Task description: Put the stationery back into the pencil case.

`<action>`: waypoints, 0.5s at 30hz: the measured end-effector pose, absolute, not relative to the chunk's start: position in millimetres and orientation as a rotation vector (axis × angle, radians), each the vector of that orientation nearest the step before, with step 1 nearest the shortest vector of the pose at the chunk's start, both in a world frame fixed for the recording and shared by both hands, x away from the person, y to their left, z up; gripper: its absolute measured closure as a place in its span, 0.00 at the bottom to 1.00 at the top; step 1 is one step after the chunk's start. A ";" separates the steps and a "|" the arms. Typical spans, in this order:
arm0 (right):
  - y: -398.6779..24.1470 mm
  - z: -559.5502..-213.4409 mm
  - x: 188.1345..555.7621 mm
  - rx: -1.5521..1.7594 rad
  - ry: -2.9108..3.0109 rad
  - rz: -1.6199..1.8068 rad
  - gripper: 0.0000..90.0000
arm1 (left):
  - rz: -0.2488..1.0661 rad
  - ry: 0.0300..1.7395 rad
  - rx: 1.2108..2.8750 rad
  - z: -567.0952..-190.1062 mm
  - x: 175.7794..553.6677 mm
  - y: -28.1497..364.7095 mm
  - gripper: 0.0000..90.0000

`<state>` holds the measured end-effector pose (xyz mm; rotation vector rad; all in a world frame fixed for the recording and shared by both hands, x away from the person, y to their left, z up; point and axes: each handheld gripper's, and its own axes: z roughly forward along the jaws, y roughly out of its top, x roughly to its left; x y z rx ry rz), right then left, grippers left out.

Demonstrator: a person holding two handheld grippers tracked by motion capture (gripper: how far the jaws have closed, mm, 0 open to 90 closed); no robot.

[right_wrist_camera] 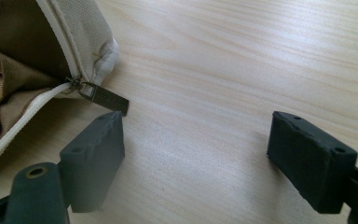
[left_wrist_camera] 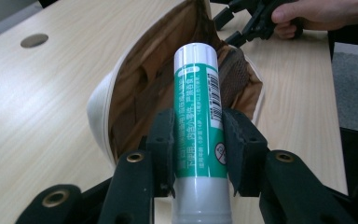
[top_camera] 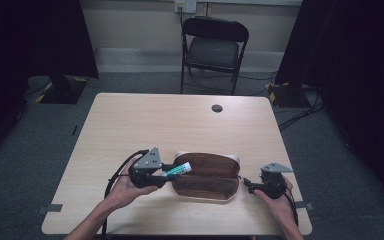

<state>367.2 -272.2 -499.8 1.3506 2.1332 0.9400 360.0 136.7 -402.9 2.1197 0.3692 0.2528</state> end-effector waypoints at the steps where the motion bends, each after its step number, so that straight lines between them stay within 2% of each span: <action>1: -272.2 -499.7 367.2 1.351 2.133 0.940 0.20 | 0.246 0.357 2.100 -400.1 362.3 133.0 0.73; 15: -272.4 -499.7 367.4 1.349 2.135 0.941 0.20 | 0.218 0.296 2.136 -394.5 374.2 96.4 0.73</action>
